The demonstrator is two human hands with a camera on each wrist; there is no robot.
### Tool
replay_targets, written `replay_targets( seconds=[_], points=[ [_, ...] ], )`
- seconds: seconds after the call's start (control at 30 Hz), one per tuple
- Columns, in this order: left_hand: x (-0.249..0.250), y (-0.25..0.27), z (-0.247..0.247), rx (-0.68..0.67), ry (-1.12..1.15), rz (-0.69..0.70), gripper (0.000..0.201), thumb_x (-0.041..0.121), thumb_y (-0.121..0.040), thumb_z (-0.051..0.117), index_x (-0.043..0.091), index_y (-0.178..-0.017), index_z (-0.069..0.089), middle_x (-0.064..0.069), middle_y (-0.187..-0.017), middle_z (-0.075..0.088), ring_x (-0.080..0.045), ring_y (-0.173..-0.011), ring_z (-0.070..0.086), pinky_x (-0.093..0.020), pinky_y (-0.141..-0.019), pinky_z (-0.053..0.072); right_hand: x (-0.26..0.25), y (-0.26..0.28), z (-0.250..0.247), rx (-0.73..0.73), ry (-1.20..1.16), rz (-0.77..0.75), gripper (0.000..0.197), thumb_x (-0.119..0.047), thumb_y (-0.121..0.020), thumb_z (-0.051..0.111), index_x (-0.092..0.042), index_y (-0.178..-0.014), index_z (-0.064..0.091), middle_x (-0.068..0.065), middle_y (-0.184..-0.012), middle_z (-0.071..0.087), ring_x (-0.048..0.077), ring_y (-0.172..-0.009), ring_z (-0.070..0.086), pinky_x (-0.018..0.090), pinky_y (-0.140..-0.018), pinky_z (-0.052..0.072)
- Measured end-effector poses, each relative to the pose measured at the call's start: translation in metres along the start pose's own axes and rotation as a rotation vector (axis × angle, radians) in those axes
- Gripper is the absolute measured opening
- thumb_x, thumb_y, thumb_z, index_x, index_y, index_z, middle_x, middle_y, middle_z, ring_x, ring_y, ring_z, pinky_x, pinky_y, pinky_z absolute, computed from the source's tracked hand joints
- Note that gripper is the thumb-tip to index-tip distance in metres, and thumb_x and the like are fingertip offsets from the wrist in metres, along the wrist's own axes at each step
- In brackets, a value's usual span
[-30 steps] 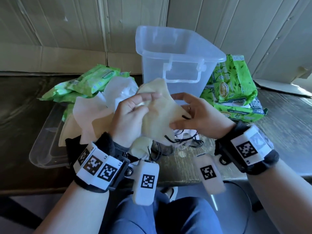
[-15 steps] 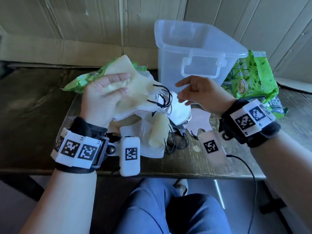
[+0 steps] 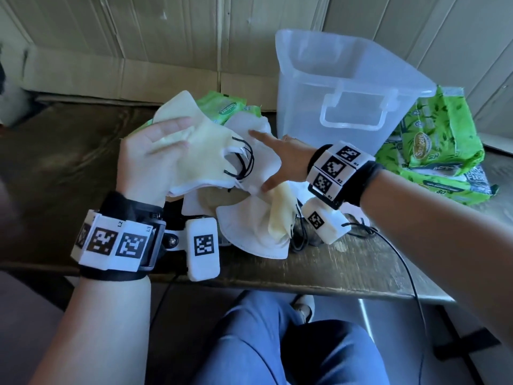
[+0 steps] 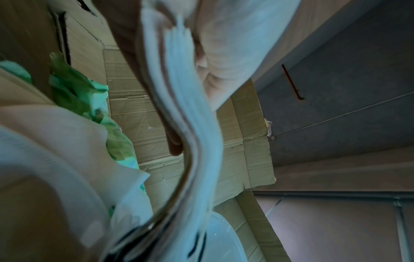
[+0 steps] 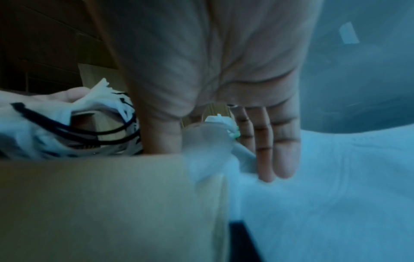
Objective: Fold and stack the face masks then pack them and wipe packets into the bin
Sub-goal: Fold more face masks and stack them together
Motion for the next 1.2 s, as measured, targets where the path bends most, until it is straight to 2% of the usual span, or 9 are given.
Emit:
replay_targets(
  seconds=[0.1, 0.23, 0.33, 0.43, 0.53, 0.67, 0.9, 1.03, 1.2],
  points=[
    [-0.004, 0.0, -0.001, 0.002, -0.007, -0.03, 0.035, 0.0, -0.082, 0.061, 0.035, -0.087, 0.067, 0.008, -0.099, 0.063, -0.009, -0.091, 0.056, -0.019, -0.075, 0.046, -0.001, -0.003, -0.005, 0.049, 0.01, 0.019, 0.076, -0.03, -0.073, 0.076, -0.02, -0.137, 0.035, 0.001, -0.09, 0.049, 0.025, -0.095, 0.046, 0.028, -0.066, 0.035],
    [-0.005, 0.0, 0.0, 0.008, -0.011, -0.041, 0.035, 0.0, -0.082, 0.062, 0.035, -0.089, 0.067, 0.006, -0.102, 0.065, -0.008, -0.093, 0.058, -0.021, -0.08, 0.047, 0.005, -0.002, -0.021, 0.231, -0.089, 0.027, 0.047, -0.026, -0.081, 0.07, -0.008, -0.121, 0.055, -0.002, -0.092, 0.044, 0.022, -0.095, 0.052, 0.016, -0.066, 0.028],
    [-0.005, 0.001, 0.004, -0.014, -0.007, -0.031, 0.034, -0.002, -0.083, 0.06, 0.03, -0.094, 0.066, 0.015, -0.094, 0.063, 0.009, -0.077, 0.056, -0.004, -0.067, 0.042, 0.013, 0.008, -0.04, 0.382, -0.192, 0.027, 0.032, -0.024, -0.083, 0.067, -0.003, -0.106, 0.061, 0.002, -0.092, 0.048, 0.019, -0.088, 0.049, 0.018, -0.056, 0.025],
    [-0.006, 0.003, 0.015, -0.091, -0.014, -0.058, 0.033, 0.002, -0.085, 0.06, 0.033, -0.087, 0.068, 0.017, -0.089, 0.064, 0.009, -0.073, 0.056, -0.006, -0.068, 0.041, 0.025, 0.024, -0.06, 0.538, -0.326, 0.011, 0.023, -0.025, -0.081, 0.068, -0.004, -0.089, 0.06, 0.015, -0.093, 0.06, 0.031, -0.084, 0.057, 0.018, -0.065, 0.045],
    [-0.006, 0.006, 0.032, -0.162, -0.045, -0.054, 0.029, 0.007, -0.086, 0.06, 0.034, -0.083, 0.069, 0.023, -0.093, 0.067, 0.003, -0.097, 0.059, -0.014, -0.089, 0.039, 0.038, 0.046, -0.073, 0.655, -0.509, -0.036, 0.022, -0.022, -0.077, 0.071, -0.005, -0.077, 0.057, 0.014, -0.078, 0.056, 0.034, -0.08, 0.057, 0.054, -0.08, 0.049],
    [-0.008, 0.015, 0.058, -0.205, 0.033, -0.166, 0.013, 0.038, -0.078, 0.066, 0.033, -0.072, 0.075, 0.016, -0.079, 0.073, -0.013, -0.093, 0.064, -0.033, -0.087, 0.043, 0.055, 0.074, -0.084, 0.763, -0.753, -0.104, 0.021, -0.022, -0.075, 0.068, -0.019, -0.064, 0.05, -0.014, -0.058, 0.054, 0.007, -0.062, 0.052, 0.033, -0.065, 0.049],
    [0.002, 0.034, 0.111, -0.439, 0.187, -0.307, 0.083, 0.082, -0.058, 0.045, 0.015, -0.097, 0.073, -0.012, -0.101, 0.072, -0.034, -0.1, 0.065, -0.049, -0.088, 0.049, 0.07, 0.095, -0.074, 0.727, -1.215, -0.218, 0.016, -0.018, -0.072, 0.063, -0.022, -0.059, 0.055, -0.004, -0.064, 0.059, 0.013, -0.065, 0.056, 0.026, -0.06, 0.049],
    [0.017, 0.043, 0.132, -0.504, 0.241, -0.204, 0.09, 0.085, -0.052, 0.06, 0.008, -0.099, 0.065, -0.012, -0.111, 0.064, -0.022, -0.101, 0.06, -0.043, -0.092, 0.042, 0.074, 0.094, -0.055, 0.678, -1.042, -0.109, 0.028, -0.01, -0.078, 0.07, -0.014, -0.061, 0.048, -0.007, -0.055, 0.056, 0.008, -0.054, 0.052, 0.019, -0.054, 0.044],
    [0.012, 0.045, 0.137, -0.399, 0.092, -0.152, 0.045, 0.042, -0.069, 0.075, 0.005, -0.053, 0.057, -0.001, -0.051, 0.052, -0.018, -0.053, 0.05, -0.026, -0.055, 0.034, 0.067, 0.091, -0.039, 0.579, -0.925, -0.071, 0.028, -0.007, -0.075, 0.073, -0.016, -0.063, 0.05, 0.009, -0.066, 0.055, 0.018, -0.066, 0.051, 0.035, -0.064, 0.043]
  ],
)
Point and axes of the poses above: each hand's wrist, its own y-axis away from the middle knuckle, its own z-axis out of the palm, x = y × z, the point moved 5 cm from there along -y, towards the middle knuckle
